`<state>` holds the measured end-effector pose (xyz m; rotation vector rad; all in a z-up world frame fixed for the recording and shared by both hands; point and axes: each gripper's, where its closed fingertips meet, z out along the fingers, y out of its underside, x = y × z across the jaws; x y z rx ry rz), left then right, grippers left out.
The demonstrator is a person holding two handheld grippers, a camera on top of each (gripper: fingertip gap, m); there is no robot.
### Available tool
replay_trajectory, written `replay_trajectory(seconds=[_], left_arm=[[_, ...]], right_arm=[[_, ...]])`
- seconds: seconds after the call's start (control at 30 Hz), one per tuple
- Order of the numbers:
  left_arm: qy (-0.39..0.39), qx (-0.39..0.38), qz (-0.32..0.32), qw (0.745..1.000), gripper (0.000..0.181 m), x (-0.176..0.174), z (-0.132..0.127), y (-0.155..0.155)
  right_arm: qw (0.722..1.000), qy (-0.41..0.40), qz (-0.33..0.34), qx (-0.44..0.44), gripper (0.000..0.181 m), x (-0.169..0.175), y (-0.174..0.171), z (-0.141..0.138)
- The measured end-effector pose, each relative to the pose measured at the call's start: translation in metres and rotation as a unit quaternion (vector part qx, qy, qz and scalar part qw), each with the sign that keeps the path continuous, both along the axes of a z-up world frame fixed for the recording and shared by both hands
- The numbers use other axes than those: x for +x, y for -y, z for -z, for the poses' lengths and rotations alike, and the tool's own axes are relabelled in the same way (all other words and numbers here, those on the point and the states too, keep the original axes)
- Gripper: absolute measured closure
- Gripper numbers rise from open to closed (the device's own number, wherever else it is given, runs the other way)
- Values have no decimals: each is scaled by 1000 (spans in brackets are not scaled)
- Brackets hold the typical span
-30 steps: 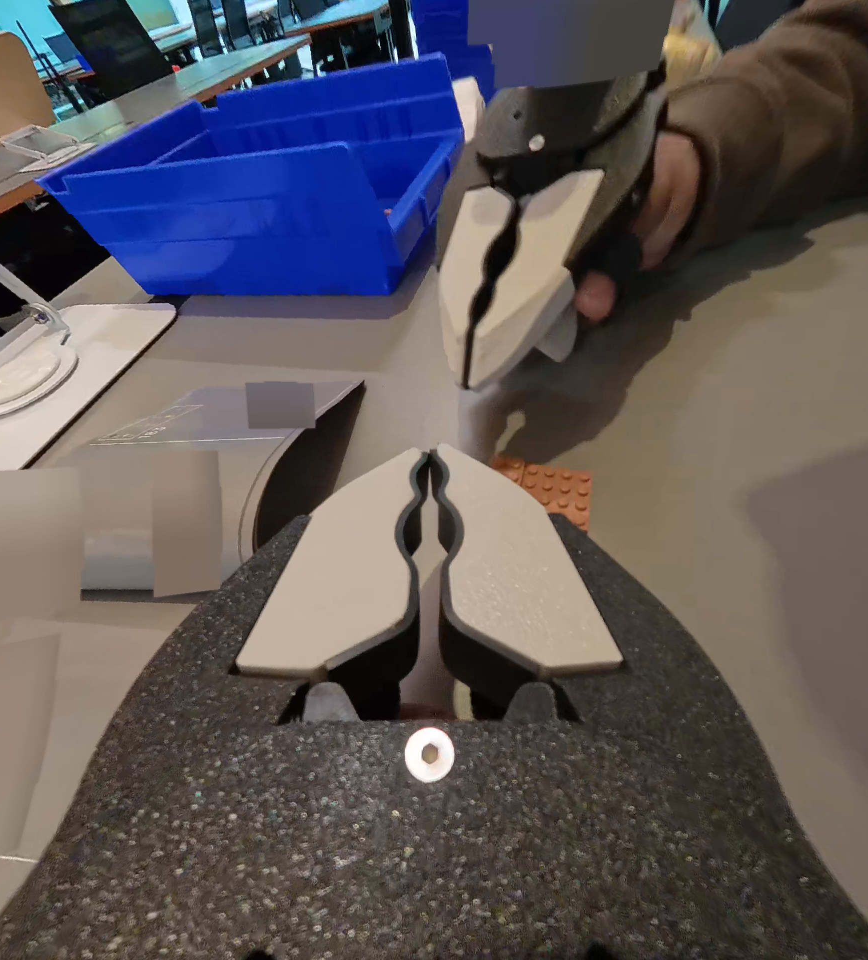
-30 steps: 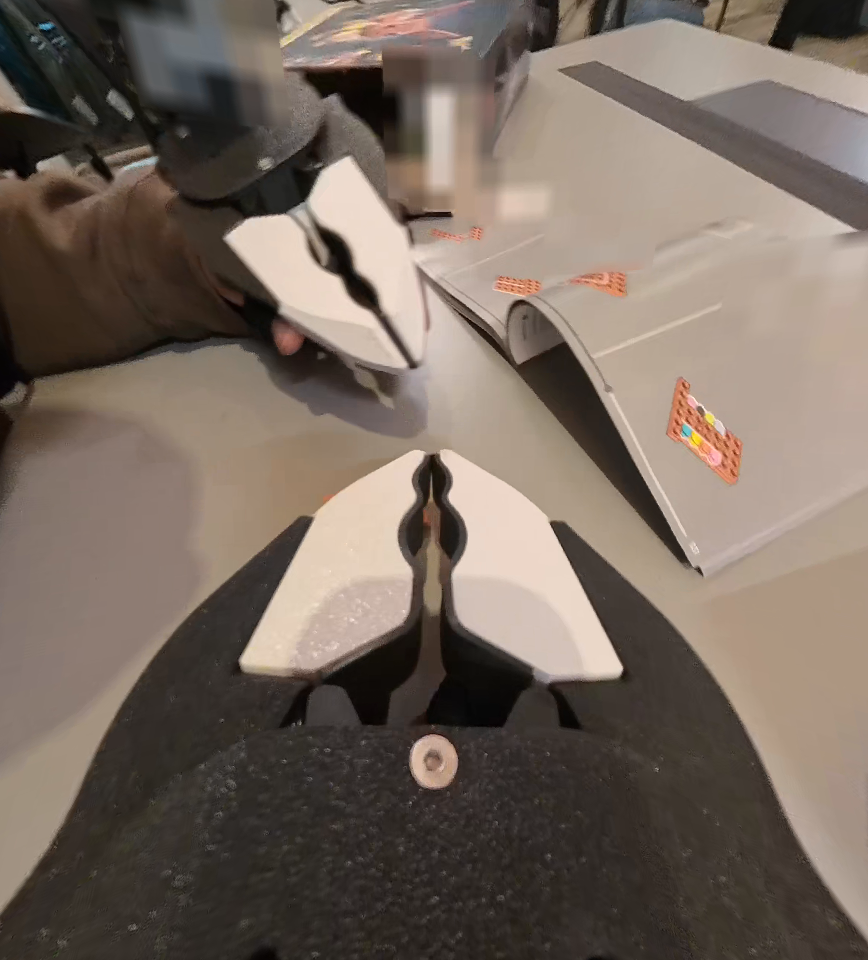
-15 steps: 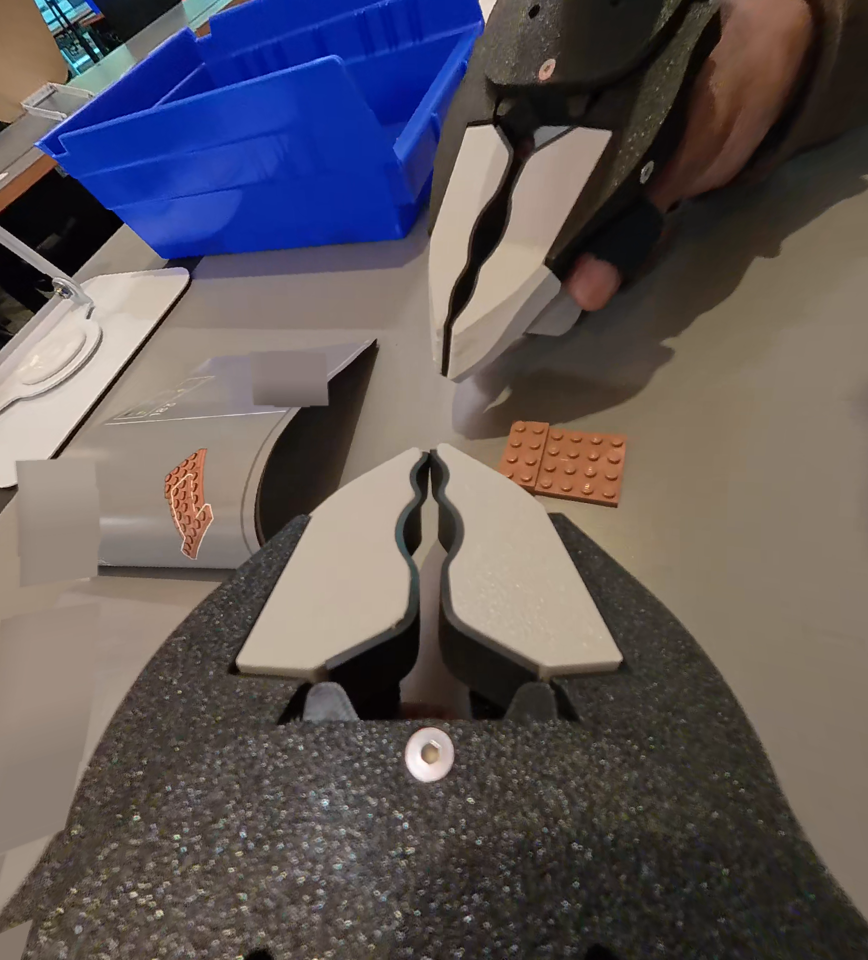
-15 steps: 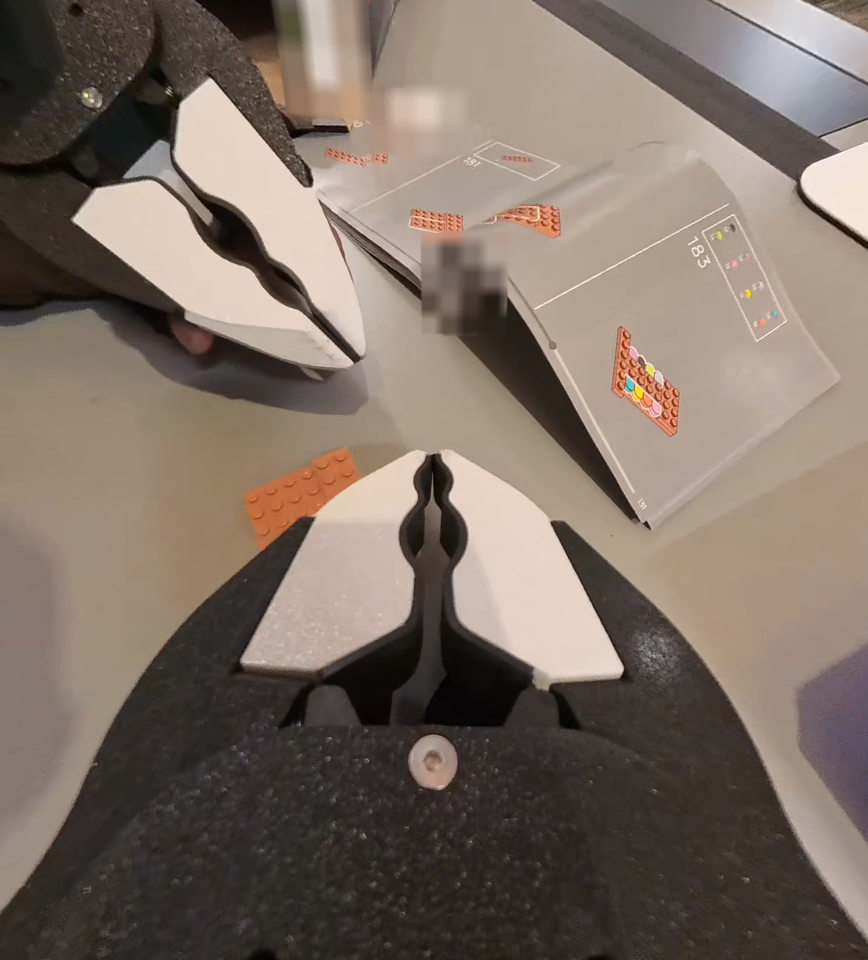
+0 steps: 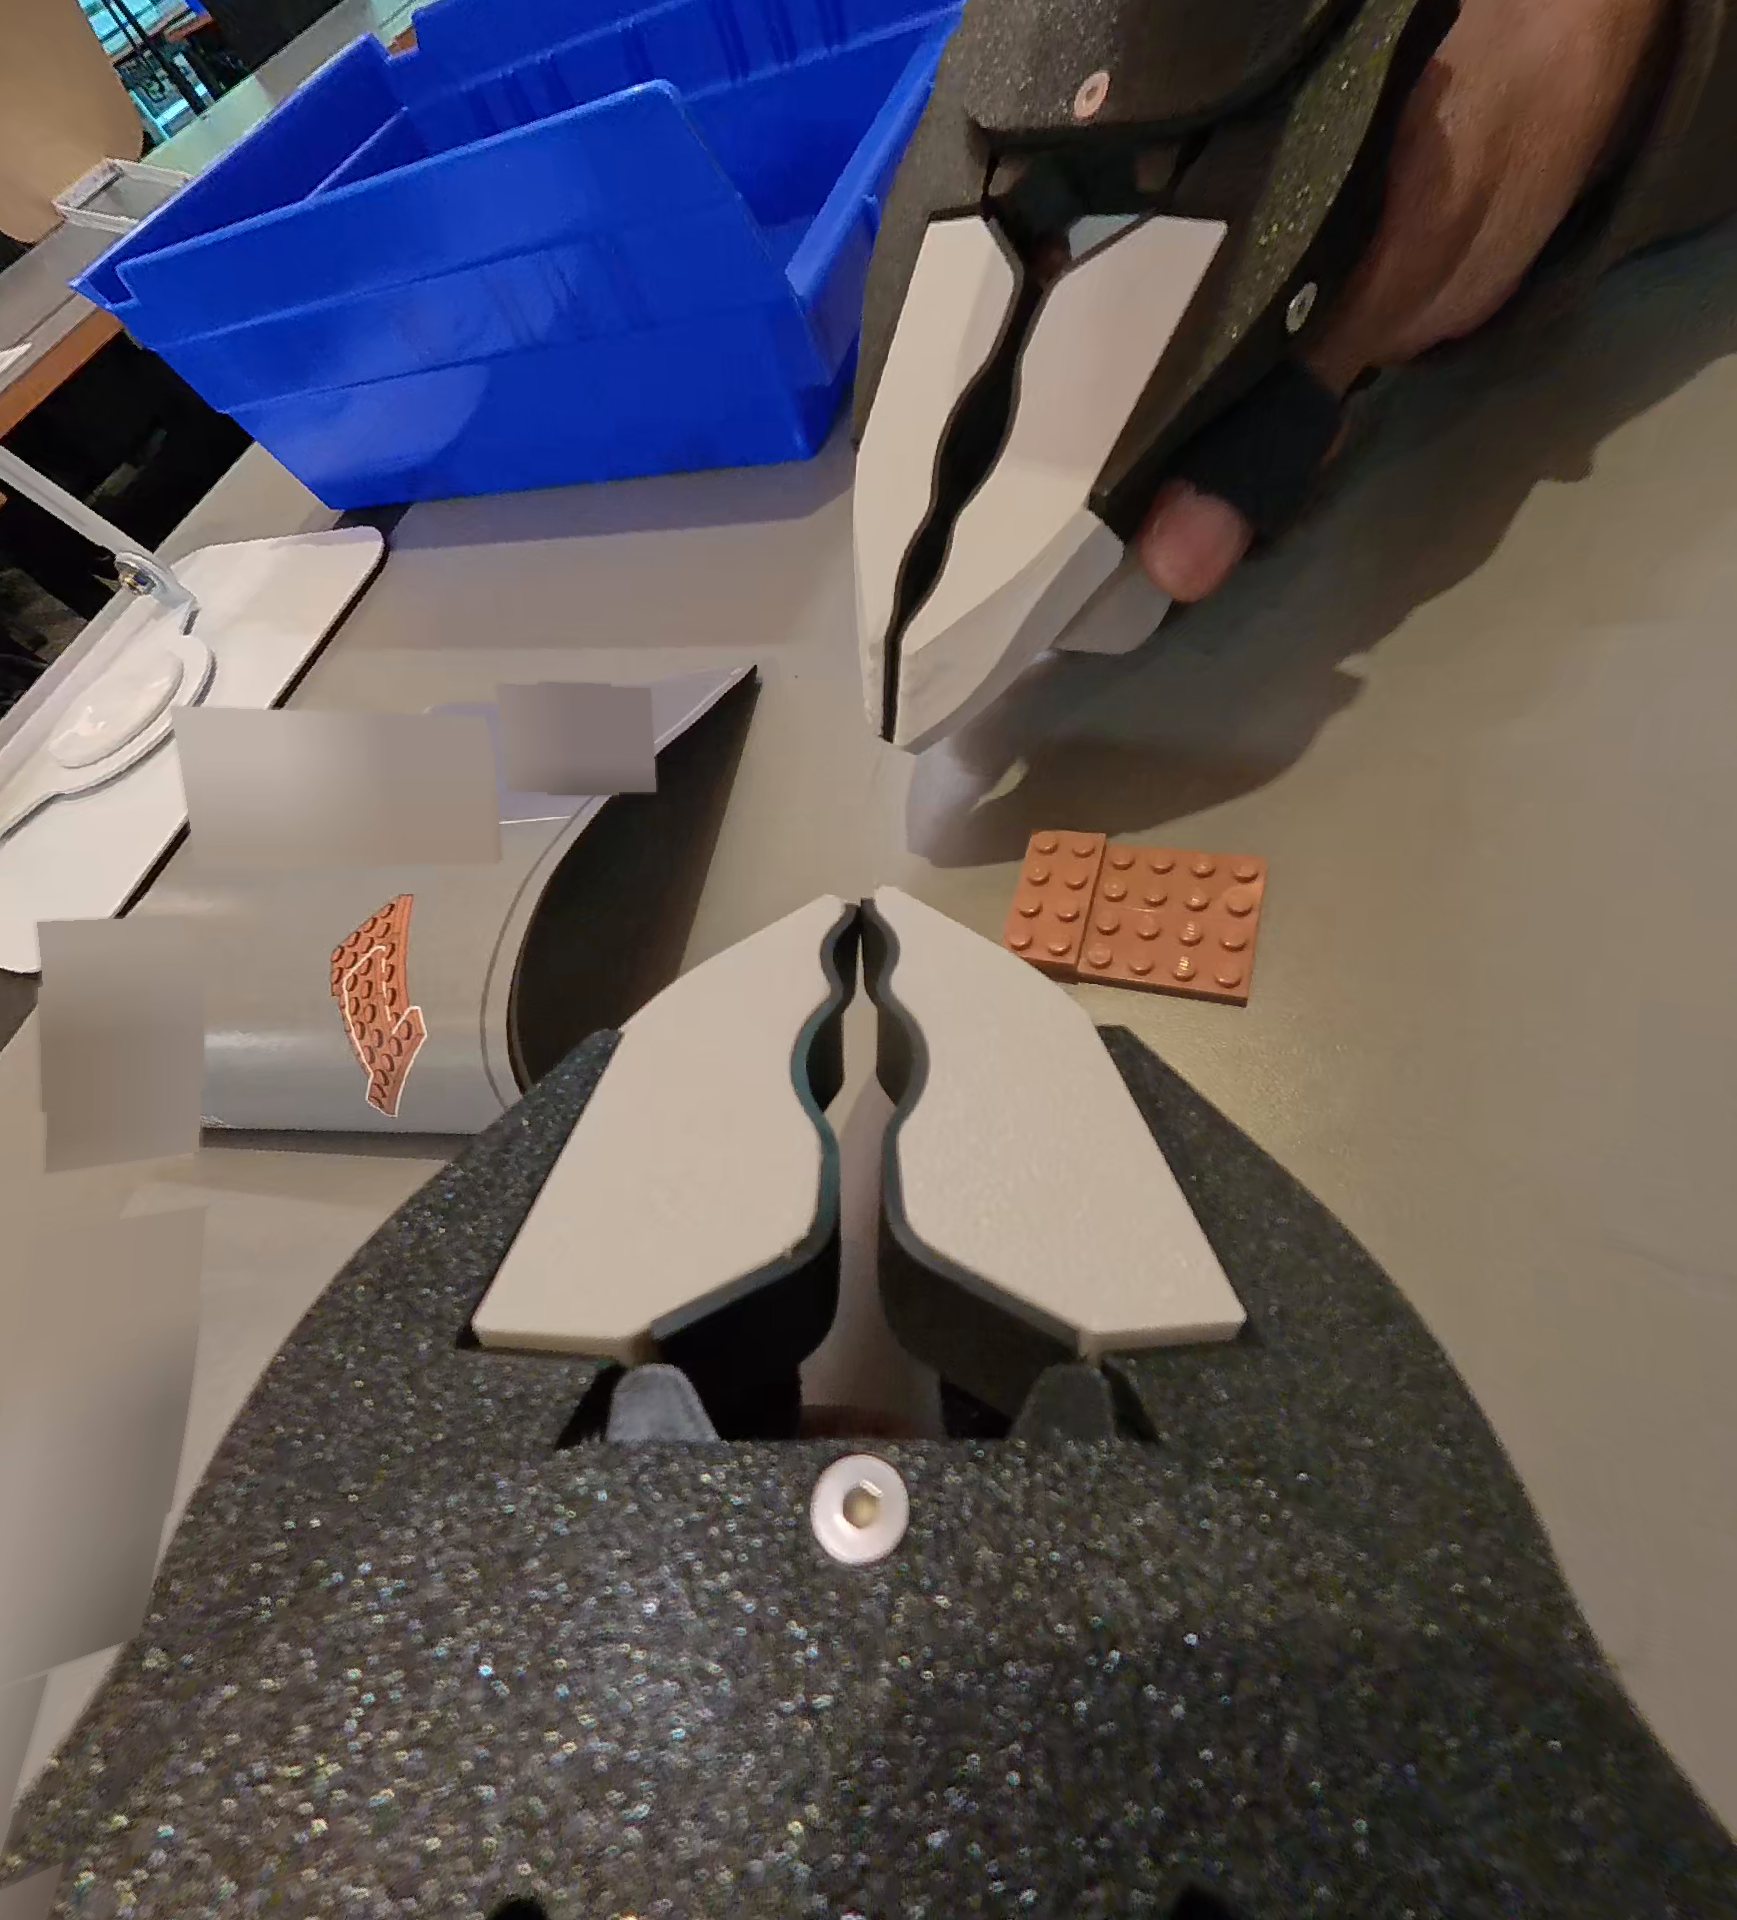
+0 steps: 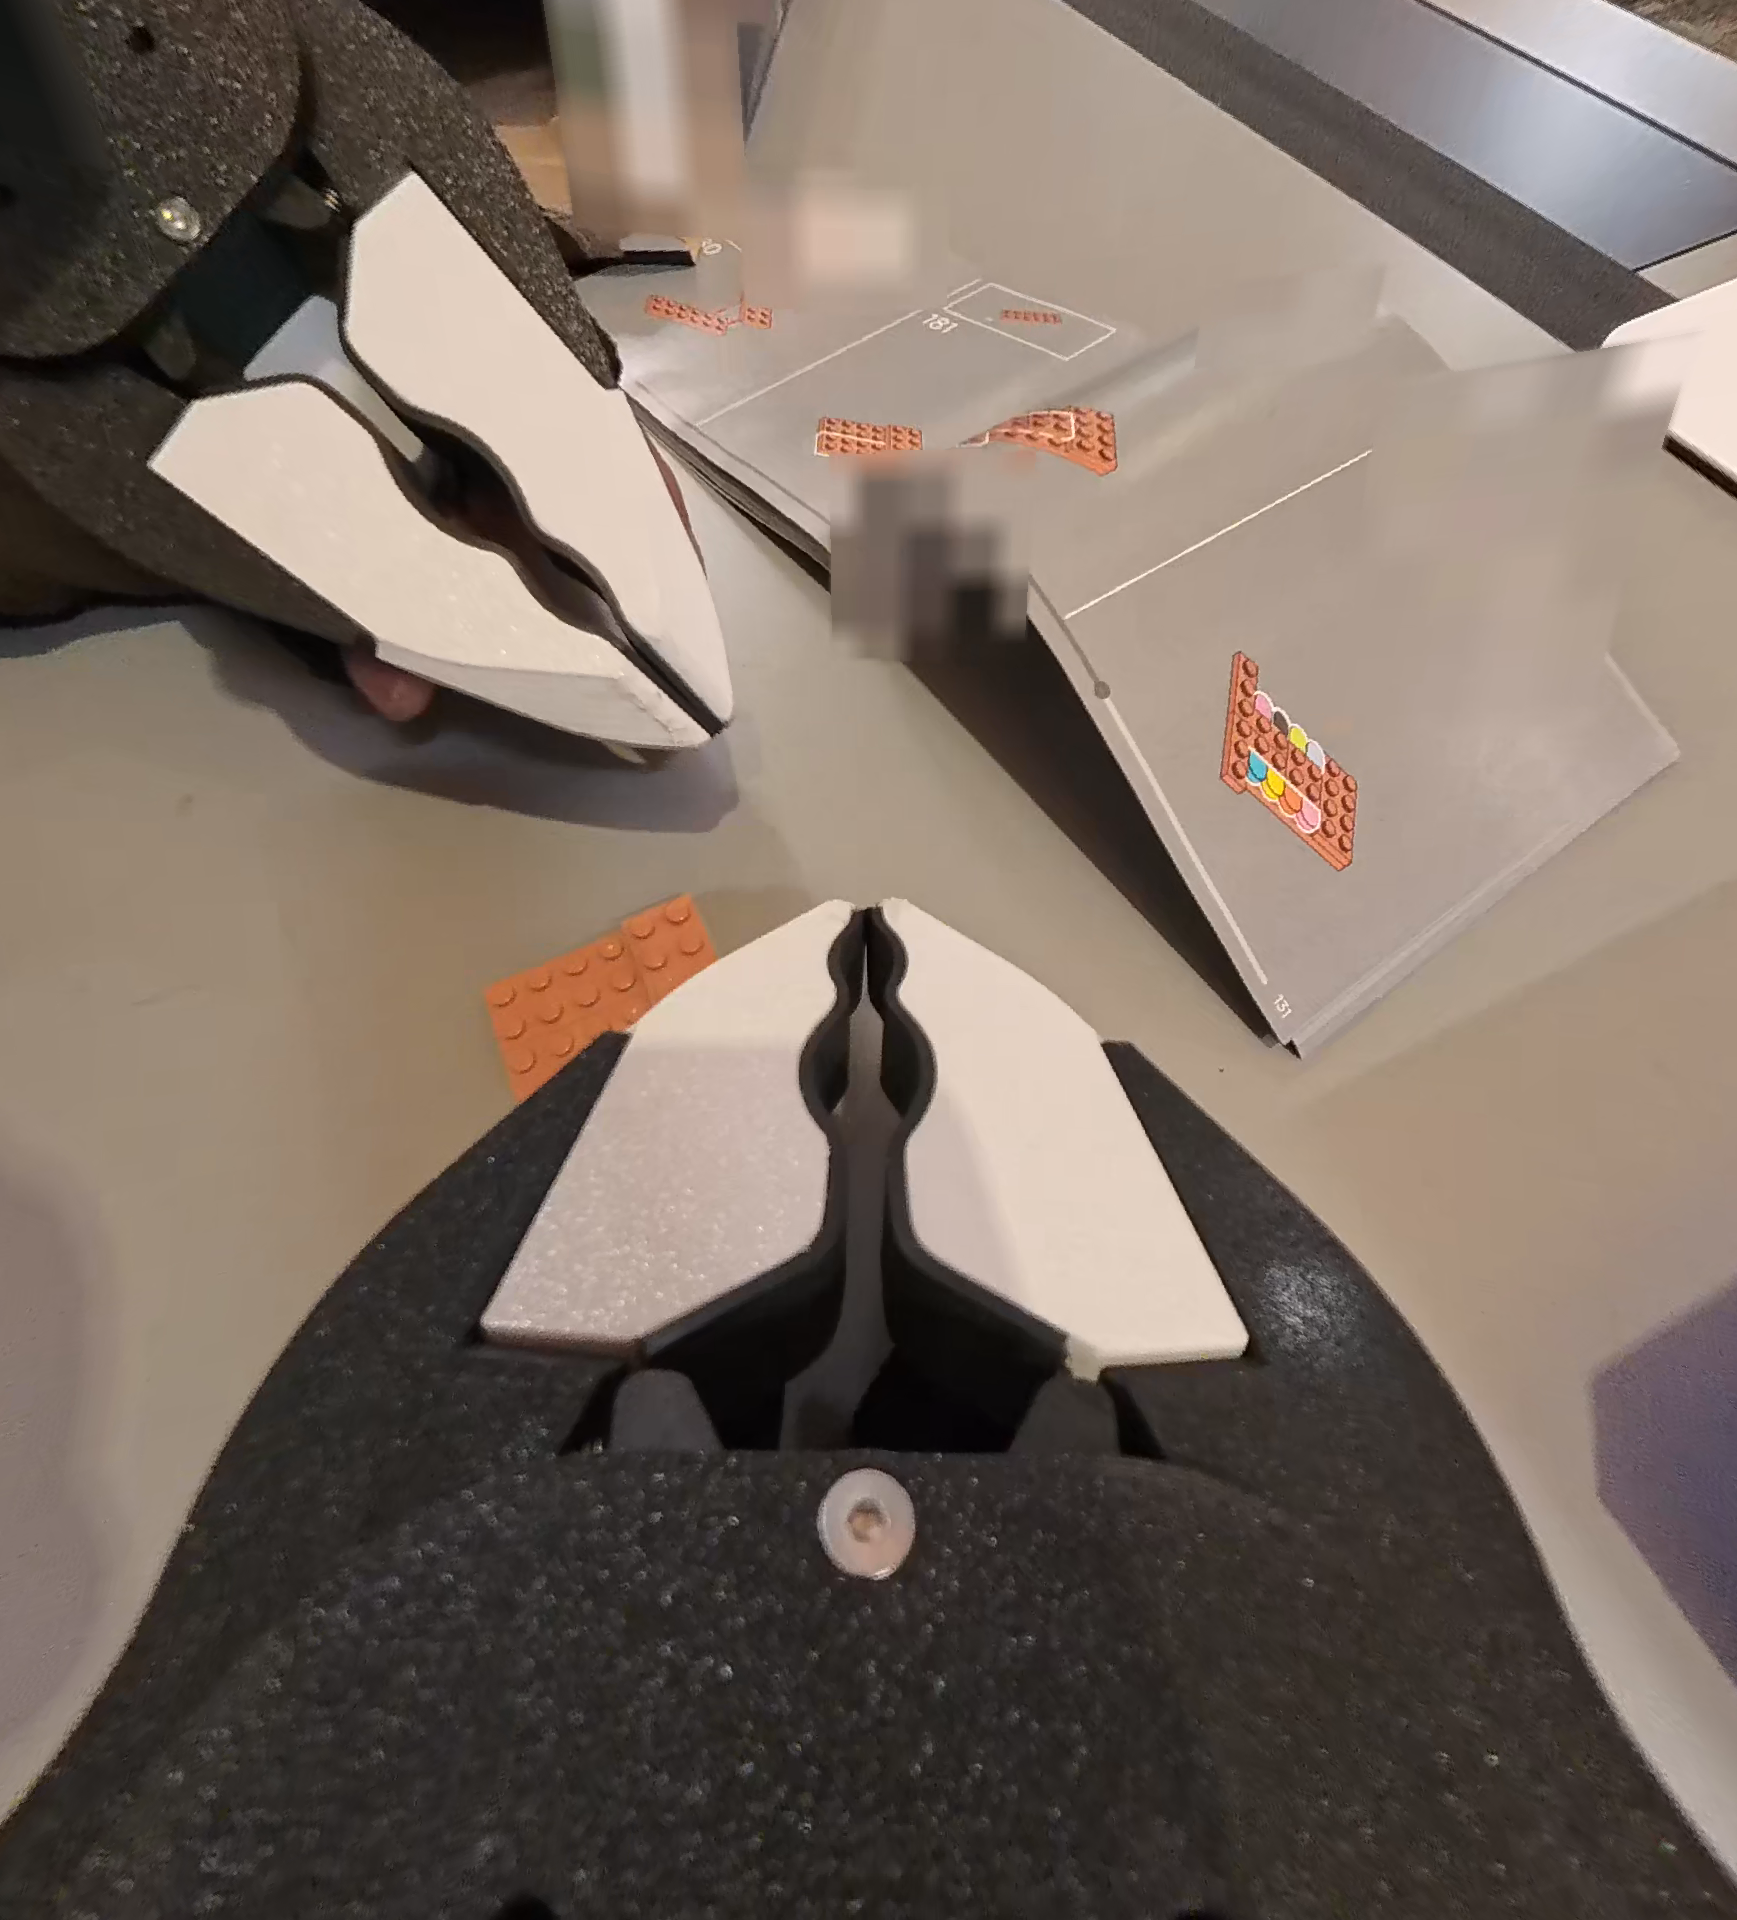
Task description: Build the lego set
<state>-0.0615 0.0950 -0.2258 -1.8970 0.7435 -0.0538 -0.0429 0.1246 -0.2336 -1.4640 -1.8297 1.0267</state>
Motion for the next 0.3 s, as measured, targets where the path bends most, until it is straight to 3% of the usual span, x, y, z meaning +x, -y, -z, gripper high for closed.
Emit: replay_trajectory(seconds=[0.3], left_arm=[[-3, 1, -2, 1000, 181, 0, 0, 0]], right_arm=[[1000, 1, 0, 1, 181, 0, 0, 0]])
